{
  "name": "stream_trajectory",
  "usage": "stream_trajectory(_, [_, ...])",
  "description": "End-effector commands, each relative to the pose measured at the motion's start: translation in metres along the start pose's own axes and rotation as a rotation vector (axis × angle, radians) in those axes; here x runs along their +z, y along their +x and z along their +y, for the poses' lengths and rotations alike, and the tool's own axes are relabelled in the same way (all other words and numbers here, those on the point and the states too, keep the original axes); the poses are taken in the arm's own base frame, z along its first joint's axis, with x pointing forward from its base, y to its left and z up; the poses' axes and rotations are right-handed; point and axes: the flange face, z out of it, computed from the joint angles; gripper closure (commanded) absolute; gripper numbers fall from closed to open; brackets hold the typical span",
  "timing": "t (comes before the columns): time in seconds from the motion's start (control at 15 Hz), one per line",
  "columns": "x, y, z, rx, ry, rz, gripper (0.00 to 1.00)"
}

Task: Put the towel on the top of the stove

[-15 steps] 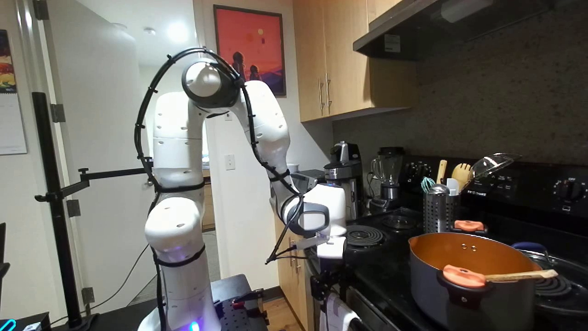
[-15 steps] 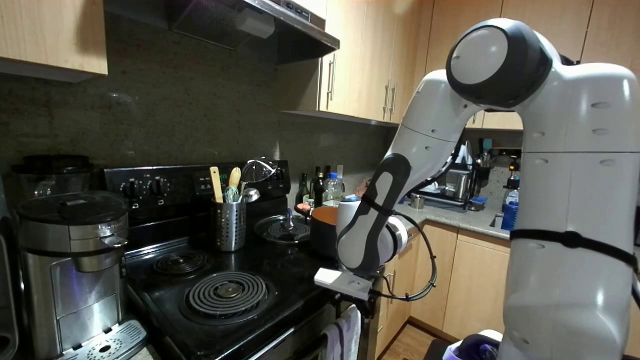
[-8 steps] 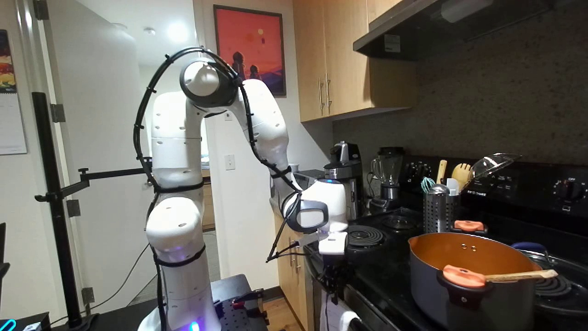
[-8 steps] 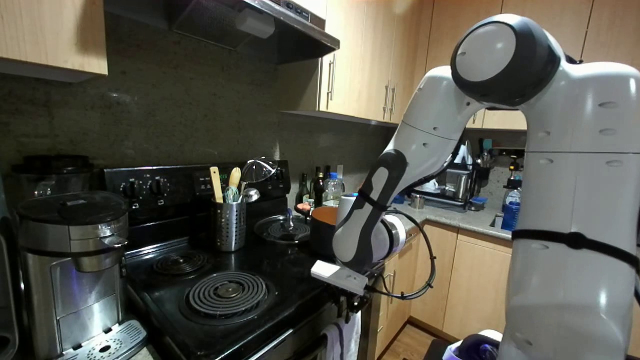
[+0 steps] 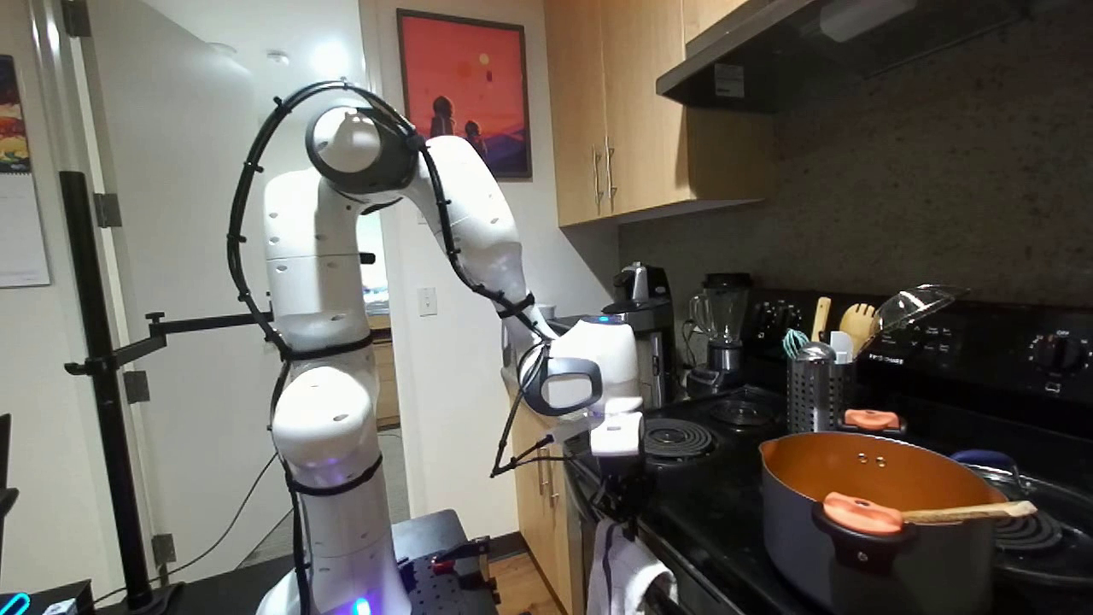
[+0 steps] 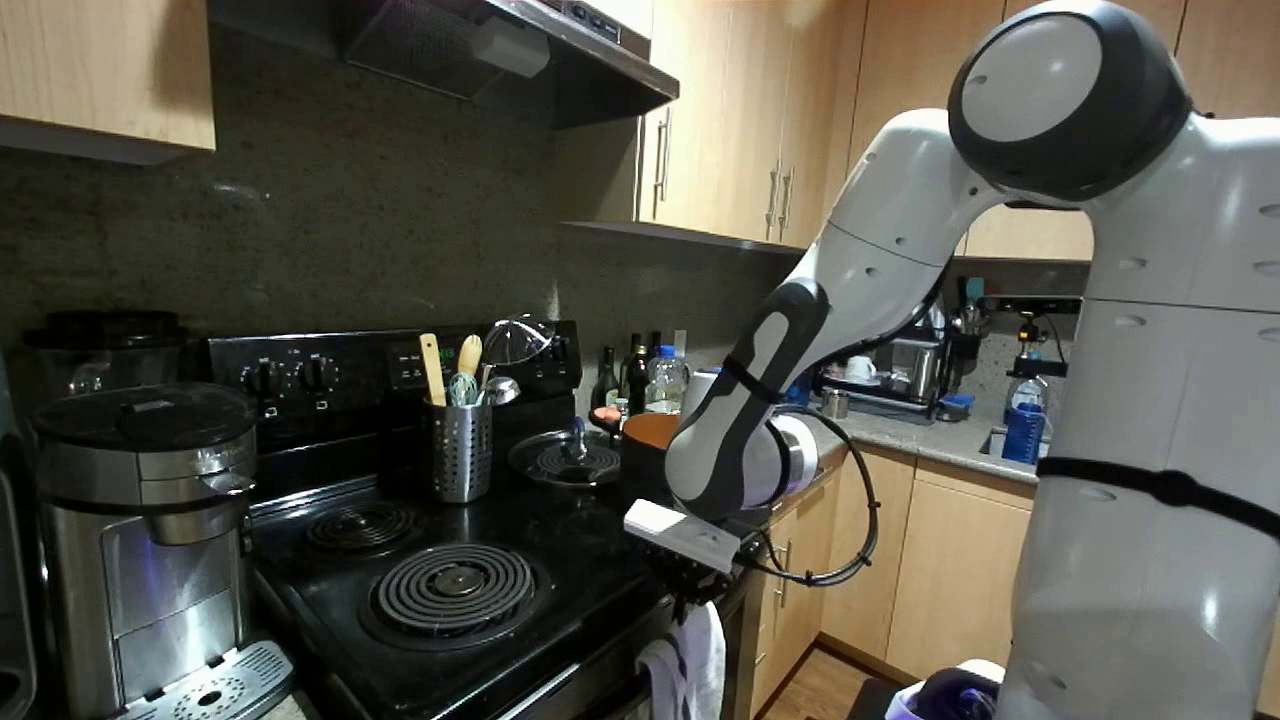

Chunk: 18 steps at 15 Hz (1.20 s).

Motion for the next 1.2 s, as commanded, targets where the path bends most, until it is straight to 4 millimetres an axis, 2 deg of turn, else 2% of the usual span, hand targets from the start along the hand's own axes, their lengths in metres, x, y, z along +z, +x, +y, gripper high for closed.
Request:
stream_trajectory(0.0, [-0.035,-0.007,0.007,-0.021,0.075,-0.006,1.0])
stream_trajectory(0.07, [-0.045,-0.006,0.008,-0.022,0.088,-0.005,1.0])
stream_trajectory(0.2, [-0.069,0.002,-0.004,-0.029,0.109,-0.001,1.0])
stream_trajectory(0.27, [-0.078,-0.002,0.007,-0.029,0.119,0.004,1.0])
stream_trajectory(0.47, [-0.114,0.002,0.004,-0.027,0.135,0.012,1.0])
stream_trajectory(0.6, [-0.134,-0.002,0.012,-0.033,0.154,0.018,1.0])
stream_trajectory(1.13, [-0.231,0.002,0.007,-0.028,0.242,0.045,1.0])
